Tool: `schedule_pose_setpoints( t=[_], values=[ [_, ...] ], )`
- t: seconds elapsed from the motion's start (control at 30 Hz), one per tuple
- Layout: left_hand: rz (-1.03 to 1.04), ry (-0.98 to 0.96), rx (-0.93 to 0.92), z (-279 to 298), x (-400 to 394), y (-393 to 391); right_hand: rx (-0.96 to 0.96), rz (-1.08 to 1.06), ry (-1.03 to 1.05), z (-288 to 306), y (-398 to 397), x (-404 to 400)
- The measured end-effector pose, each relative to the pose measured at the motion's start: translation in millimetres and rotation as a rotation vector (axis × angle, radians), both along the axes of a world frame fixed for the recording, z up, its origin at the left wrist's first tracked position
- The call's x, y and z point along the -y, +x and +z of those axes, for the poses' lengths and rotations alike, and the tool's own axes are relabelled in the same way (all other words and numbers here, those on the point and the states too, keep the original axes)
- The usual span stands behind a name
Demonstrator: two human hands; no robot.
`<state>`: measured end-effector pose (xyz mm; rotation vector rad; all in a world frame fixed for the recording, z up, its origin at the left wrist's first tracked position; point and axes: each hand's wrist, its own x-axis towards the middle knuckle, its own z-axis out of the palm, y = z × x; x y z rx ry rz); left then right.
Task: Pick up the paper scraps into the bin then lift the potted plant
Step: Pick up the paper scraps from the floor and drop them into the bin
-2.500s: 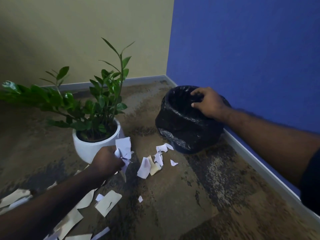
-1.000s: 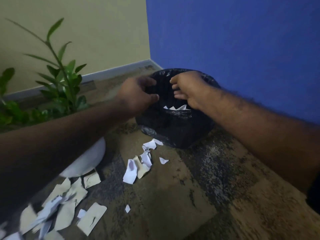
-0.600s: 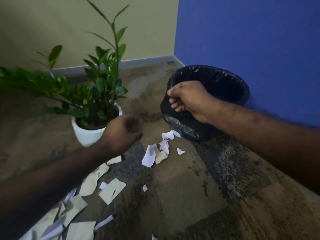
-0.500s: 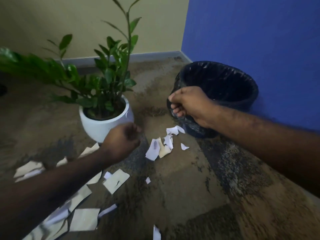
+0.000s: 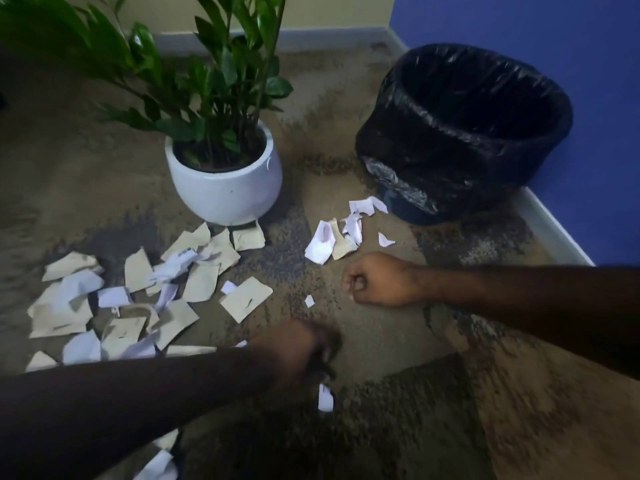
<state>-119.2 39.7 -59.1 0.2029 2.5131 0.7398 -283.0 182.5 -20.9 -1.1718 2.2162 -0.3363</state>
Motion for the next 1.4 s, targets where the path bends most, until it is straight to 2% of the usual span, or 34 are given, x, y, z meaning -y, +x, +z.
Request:
schedule_pose_setpoints(
  t=[0.13, 0.27, 0.33, 0.4, 0.43, 0.47, 0.57, 0.67, 0.73, 0.93, 1.13, 1.27, 1.33, 1.4],
  values=[
    [-0.265, -0.002, -0.025, -6, -22, 10, 0.015, 0.106, 0.038, -5, 11, -3],
    [-0.273, 0.014, -0.008, -8, -27, 16, 0.036, 0.098, 0.065, -5, 9, -5],
    [-0.184, -0.012, 0.172, -12, -38, 5, 0.031, 0.076, 0.072, -5, 6, -4],
    [-0.241, -0.187, 0.402, -15, -51, -1, 0.033, 0.059, 0.060, -6, 4, -3],
    [-0.283, -0.267, 0.407, -16, -49, -2, 0.033, 0.054, 0.051, -7, 3, -3],
    [-0.274, -0.287, 0.315, -17, -40, -4, 0.031, 0.051, 0.043, -8, 2, -3],
    [-0.164, -0.135, -0.091, -6, -11, -3, 0.008, 0.033, 0.022, -11, -4, -4],
    [0.151, -0.043, -0.292, -8, -1, -19, -0.041, -0.012, -0.001, -16, -13, -5],
    [0.141, -0.138, -0.380, -11, 4, -34, -0.072, -0.065, -0.018, -19, -18, -5],
    [0.154, -0.049, -0.286, -18, 17, -49, -0.093, -0.175, -0.058, -27, -30, 6],
    [0.295, 0.029, -0.220, -22, 24, -55, -0.152, -0.235, -0.132, -37, -34, 14],
    [0.518, 0.047, -0.251, -19, 31, -65, -0.233, -0.305, -0.161, -40, -38, 18],
    [0.646, 0.124, -0.254, -14, 39, -73, -0.299, -0.323, -0.114, -41, -43, 23],
    [0.702, 0.122, -0.267, -8, 45, -84, -0.338, -0.332, -0.030, -41, -50, 30]
  ],
)
